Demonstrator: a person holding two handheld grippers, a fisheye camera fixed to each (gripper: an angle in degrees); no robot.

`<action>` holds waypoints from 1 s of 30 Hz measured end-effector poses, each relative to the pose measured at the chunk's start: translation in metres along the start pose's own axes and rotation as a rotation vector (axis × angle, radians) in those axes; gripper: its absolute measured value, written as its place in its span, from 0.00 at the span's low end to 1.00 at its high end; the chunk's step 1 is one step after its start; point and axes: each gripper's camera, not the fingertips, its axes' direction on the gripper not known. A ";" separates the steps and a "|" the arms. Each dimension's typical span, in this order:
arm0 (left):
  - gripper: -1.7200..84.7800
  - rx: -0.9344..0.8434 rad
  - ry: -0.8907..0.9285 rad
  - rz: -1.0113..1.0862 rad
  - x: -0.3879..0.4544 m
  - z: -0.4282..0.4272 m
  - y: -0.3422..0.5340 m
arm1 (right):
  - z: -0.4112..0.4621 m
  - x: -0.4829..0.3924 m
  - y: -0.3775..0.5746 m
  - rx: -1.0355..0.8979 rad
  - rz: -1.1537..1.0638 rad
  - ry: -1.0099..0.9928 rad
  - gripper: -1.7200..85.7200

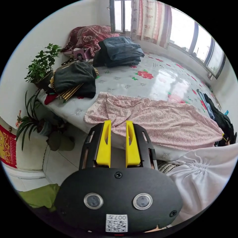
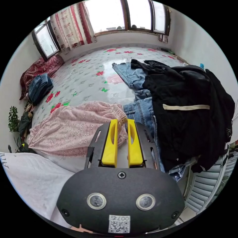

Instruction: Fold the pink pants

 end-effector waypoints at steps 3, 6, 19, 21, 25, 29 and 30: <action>0.14 -0.076 -0.008 0.070 0.003 0.033 -0.019 | 0.059 0.022 0.011 -0.188 0.131 0.034 0.08; 0.17 -0.188 -0.043 0.130 0.002 0.068 -0.035 | 0.052 0.024 0.025 -0.111 0.205 -0.009 0.08; 0.01 0.263 0.473 -0.360 -0.172 -0.012 -0.035 | 0.048 -0.053 0.048 0.016 0.070 -0.152 0.09; 0.01 0.388 0.546 -0.343 -0.195 -0.032 -0.032 | 0.059 -0.068 0.046 0.000 0.026 -0.184 0.09; 0.01 0.303 0.455 -0.425 -0.235 0.004 0.002 | 0.094 -0.112 0.047 -0.054 -0.122 -0.258 0.09; 0.01 0.021 0.541 -0.689 -0.273 0.081 0.049 | 0.130 -0.150 0.052 -0.154 -0.241 -0.335 0.09; 0.01 0.091 0.600 -0.743 -0.281 0.080 0.061 | 0.138 -0.161 0.054 -0.188 -0.284 -0.367 0.09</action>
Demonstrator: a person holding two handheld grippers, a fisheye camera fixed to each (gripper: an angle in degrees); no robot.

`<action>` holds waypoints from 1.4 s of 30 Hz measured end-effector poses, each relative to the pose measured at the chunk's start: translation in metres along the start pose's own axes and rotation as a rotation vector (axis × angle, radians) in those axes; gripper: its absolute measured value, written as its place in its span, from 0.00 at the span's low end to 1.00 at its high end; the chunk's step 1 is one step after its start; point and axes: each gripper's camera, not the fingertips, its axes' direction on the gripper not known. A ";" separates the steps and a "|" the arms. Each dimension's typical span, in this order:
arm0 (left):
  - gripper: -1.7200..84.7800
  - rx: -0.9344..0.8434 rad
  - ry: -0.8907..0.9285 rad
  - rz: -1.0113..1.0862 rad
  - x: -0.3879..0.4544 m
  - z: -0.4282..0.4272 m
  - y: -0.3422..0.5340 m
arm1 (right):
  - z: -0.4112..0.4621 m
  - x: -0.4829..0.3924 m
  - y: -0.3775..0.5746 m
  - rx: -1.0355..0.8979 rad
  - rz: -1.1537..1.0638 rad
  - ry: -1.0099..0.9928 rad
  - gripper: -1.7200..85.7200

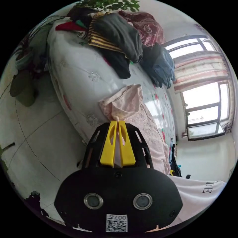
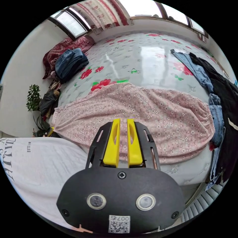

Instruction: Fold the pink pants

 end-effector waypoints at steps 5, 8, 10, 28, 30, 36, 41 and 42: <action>0.01 -0.013 0.020 0.075 0.001 -0.016 -0.018 | 0.032 -0.032 -0.020 -0.040 -0.197 -0.013 0.09; 0.01 -0.017 0.071 0.103 0.004 -0.021 -0.031 | 0.046 -0.055 -0.048 -0.010 -0.357 -0.066 0.09; 0.01 -0.008 0.077 0.100 0.005 -0.024 -0.034 | 0.069 -0.075 -0.074 -0.035 -0.486 -0.035 0.10; 0.01 0.034 0.056 0.050 0.005 -0.038 -0.030 | 0.237 -0.134 -0.153 -0.286 -0.812 0.025 0.02; 0.01 0.053 0.025 0.072 0.007 -0.039 -0.028 | 0.232 -0.128 -0.158 -0.237 -0.804 0.032 0.02; 0.04 0.122 0.008 -0.025 -0.001 -0.032 -0.015 | 0.266 -0.111 -0.167 -0.315 -0.706 0.051 0.04; 0.09 0.160 -0.111 0.073 0.021 -0.056 -0.010 | 0.211 -0.085 -0.160 -0.133 -0.651 -0.074 0.05; 0.09 0.158 -0.148 0.121 0.030 -0.059 -0.012 | 0.196 -0.076 -0.151 -0.130 -0.669 -0.132 0.05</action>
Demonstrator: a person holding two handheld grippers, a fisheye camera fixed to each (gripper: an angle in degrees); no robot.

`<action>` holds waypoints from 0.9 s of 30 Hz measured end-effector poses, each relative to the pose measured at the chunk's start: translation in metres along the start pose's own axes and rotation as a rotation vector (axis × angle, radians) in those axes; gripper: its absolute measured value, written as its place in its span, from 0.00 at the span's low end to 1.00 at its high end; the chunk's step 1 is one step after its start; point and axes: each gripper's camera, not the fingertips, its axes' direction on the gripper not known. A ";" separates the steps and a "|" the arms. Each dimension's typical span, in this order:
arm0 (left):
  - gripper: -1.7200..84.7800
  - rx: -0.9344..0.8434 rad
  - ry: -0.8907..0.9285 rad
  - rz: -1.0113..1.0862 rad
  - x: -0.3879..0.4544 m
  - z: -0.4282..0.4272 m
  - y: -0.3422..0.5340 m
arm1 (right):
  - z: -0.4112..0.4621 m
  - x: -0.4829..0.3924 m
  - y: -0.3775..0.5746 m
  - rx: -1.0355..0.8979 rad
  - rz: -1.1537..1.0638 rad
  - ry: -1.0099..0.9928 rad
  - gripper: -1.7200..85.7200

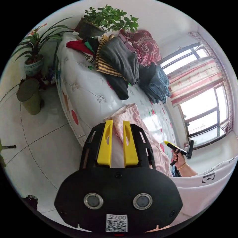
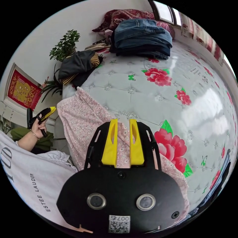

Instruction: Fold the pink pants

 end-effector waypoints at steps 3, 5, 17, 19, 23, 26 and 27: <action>0.11 -0.029 -0.056 0.143 0.026 0.007 -0.011 | -0.022 -0.006 0.050 -0.028 -0.065 -0.060 0.05; 0.11 -0.074 -0.072 0.203 0.042 0.024 -0.017 | -0.025 -0.010 0.089 -0.090 -0.082 -0.034 0.05; 0.06 -0.255 -0.374 0.355 0.088 0.107 -0.024 | -0.012 -0.040 0.248 -0.210 0.000 0.047 0.03; 0.06 -0.259 -0.373 0.318 0.089 0.103 -0.025 | -0.022 -0.039 0.241 -0.204 0.008 0.035 0.02; 0.07 -0.166 -0.320 0.223 0.087 0.080 -0.018 | -0.042 -0.042 0.203 0.000 -0.022 0.014 0.02; 0.09 -0.125 -0.238 0.138 0.081 0.066 -0.012 | -0.013 -0.049 0.166 -0.057 -0.112 -0.060 0.03; 0.11 -0.137 -0.207 0.119 0.078 0.067 -0.010 | 0.006 -0.052 0.158 -0.145 -0.147 -0.126 0.02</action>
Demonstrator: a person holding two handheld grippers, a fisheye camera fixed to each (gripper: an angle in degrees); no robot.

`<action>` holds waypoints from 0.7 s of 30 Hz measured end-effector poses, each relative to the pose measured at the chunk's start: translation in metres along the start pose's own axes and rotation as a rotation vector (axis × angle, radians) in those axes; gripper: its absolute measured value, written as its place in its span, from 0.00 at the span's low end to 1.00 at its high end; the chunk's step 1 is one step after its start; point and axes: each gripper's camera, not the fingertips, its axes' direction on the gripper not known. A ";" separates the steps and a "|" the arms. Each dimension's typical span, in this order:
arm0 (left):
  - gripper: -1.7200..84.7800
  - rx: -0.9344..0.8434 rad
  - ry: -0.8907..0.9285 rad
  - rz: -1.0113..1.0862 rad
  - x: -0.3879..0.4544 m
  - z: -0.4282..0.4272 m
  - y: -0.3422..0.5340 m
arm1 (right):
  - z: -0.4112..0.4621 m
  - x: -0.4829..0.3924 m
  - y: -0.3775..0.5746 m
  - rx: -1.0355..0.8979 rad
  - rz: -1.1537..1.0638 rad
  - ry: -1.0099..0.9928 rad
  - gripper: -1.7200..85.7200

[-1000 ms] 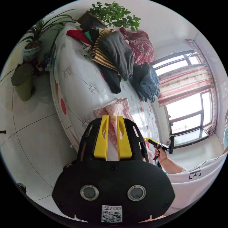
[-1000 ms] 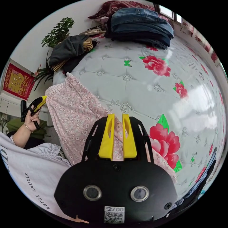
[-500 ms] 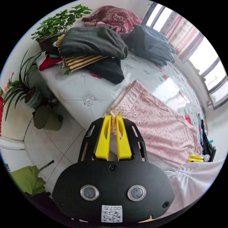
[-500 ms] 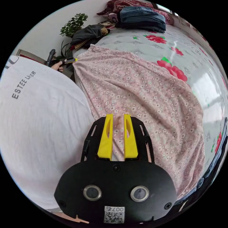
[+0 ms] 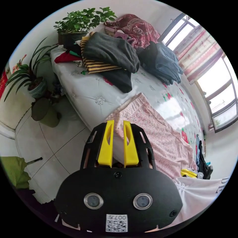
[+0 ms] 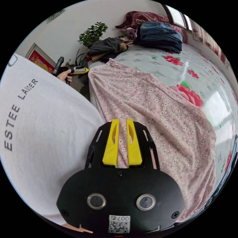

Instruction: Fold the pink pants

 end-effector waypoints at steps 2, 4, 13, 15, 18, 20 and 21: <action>0.13 -0.025 0.034 -0.017 -0.003 0.005 0.001 | 0.016 -0.002 -0.006 -0.082 -0.014 -0.093 0.02; 0.16 -0.038 0.092 -0.081 -0.011 0.013 -0.001 | -0.001 -0.007 0.001 -0.035 -0.021 -0.110 0.02; 0.12 -0.073 0.004 -0.218 -0.008 0.039 -0.033 | -0.062 0.000 0.037 0.143 0.174 -0.114 0.02; 0.11 -0.083 0.011 -0.233 -0.010 0.040 -0.038 | -0.070 0.001 0.044 0.176 0.216 -0.111 0.02; 0.11 -0.069 0.118 -0.315 -0.024 0.037 -0.039 | -0.083 0.001 0.052 0.217 0.266 -0.120 0.02; 0.13 0.033 0.196 -0.369 -0.035 0.026 -0.031 | -0.090 -0.001 0.053 0.228 0.279 -0.111 0.02; 0.14 0.087 0.209 -0.374 -0.039 0.021 -0.027 | -0.096 -0.004 0.053 0.236 0.287 -0.102 0.02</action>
